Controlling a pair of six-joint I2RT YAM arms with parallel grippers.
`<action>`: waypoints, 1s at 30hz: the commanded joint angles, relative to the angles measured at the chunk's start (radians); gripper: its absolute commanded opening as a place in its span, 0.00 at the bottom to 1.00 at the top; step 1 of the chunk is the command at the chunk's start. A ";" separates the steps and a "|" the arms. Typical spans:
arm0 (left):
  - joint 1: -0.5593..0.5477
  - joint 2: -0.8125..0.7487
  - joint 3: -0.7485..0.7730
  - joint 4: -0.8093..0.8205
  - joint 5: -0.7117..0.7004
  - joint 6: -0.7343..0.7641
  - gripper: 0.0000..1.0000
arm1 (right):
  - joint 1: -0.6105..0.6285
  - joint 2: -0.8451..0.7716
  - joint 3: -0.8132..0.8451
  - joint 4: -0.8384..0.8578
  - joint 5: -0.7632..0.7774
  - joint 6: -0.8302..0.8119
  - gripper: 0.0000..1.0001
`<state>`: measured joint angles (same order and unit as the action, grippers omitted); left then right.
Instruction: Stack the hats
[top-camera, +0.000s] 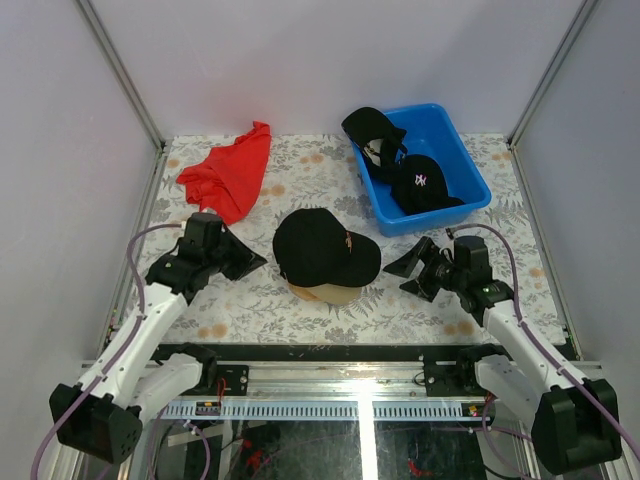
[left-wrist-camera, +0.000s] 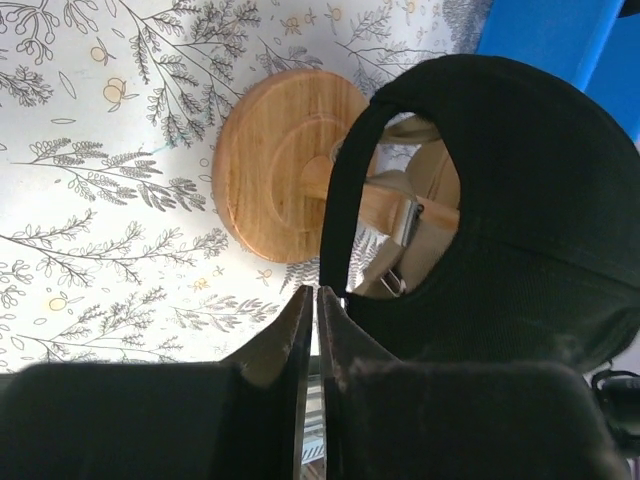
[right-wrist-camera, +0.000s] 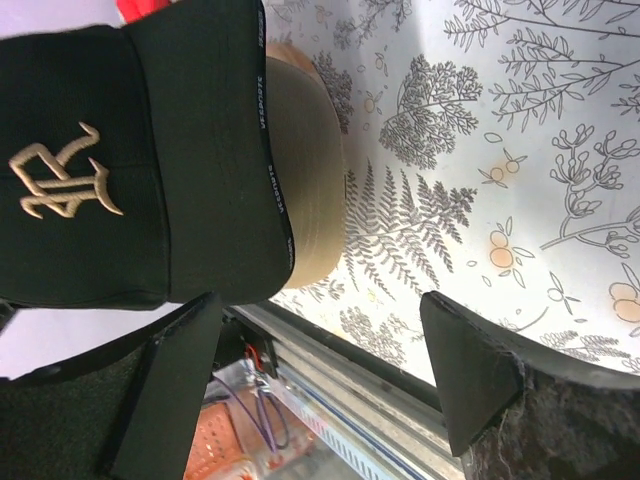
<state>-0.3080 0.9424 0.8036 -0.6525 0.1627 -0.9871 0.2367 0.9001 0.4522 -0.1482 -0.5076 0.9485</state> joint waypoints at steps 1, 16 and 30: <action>-0.009 -0.079 0.011 -0.080 -0.004 -0.048 0.02 | -0.030 -0.030 -0.044 0.186 -0.101 0.136 0.86; -0.524 -0.047 -0.145 -0.038 -0.109 -0.486 0.08 | -0.023 0.166 -0.064 0.544 -0.211 0.265 0.81; -0.622 0.104 -0.233 0.330 -0.222 -0.559 0.09 | 0.011 0.189 -0.075 0.589 -0.206 0.287 0.49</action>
<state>-0.9161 0.9794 0.5556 -0.4839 0.0086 -1.5349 0.2329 1.0878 0.3683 0.4011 -0.6842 1.2327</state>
